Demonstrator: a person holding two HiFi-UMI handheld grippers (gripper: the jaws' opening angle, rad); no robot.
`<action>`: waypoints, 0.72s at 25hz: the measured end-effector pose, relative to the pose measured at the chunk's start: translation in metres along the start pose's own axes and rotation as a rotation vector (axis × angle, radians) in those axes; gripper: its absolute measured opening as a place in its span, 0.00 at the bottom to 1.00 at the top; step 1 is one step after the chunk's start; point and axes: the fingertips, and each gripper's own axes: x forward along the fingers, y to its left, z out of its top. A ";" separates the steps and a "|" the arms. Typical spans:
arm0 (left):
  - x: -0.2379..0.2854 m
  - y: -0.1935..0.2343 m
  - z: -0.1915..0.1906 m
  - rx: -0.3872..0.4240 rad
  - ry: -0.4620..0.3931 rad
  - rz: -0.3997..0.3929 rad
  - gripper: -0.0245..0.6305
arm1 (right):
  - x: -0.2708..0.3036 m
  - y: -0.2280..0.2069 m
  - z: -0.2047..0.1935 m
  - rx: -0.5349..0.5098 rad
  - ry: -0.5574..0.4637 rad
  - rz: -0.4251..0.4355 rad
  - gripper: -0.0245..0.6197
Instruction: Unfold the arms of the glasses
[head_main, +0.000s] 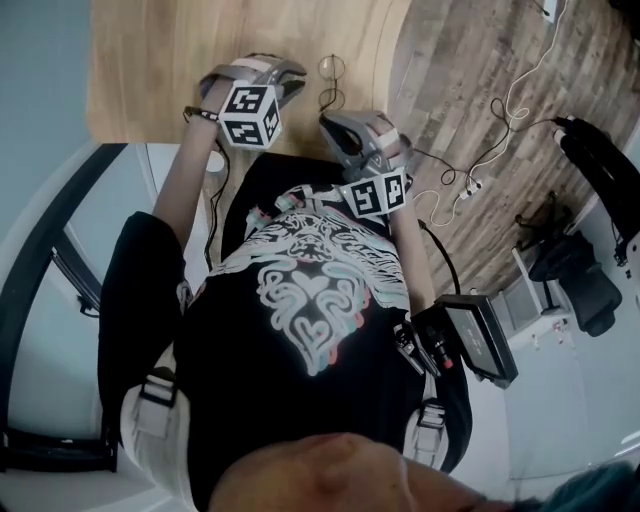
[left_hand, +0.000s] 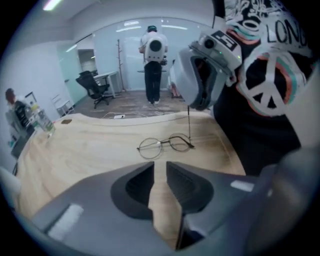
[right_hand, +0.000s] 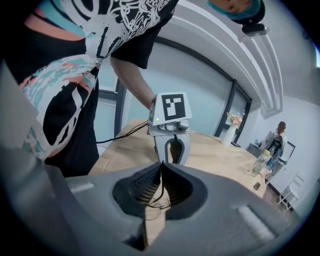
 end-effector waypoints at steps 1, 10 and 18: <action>0.001 0.004 0.004 0.044 0.006 -0.014 0.11 | 0.000 0.001 0.000 -0.010 -0.001 0.009 0.07; 0.041 -0.002 0.044 0.618 0.093 -0.227 0.14 | 0.003 0.008 0.002 -0.038 -0.012 0.043 0.06; 0.068 -0.024 0.041 0.805 0.136 -0.346 0.14 | 0.004 0.007 -0.001 -0.042 -0.017 0.032 0.06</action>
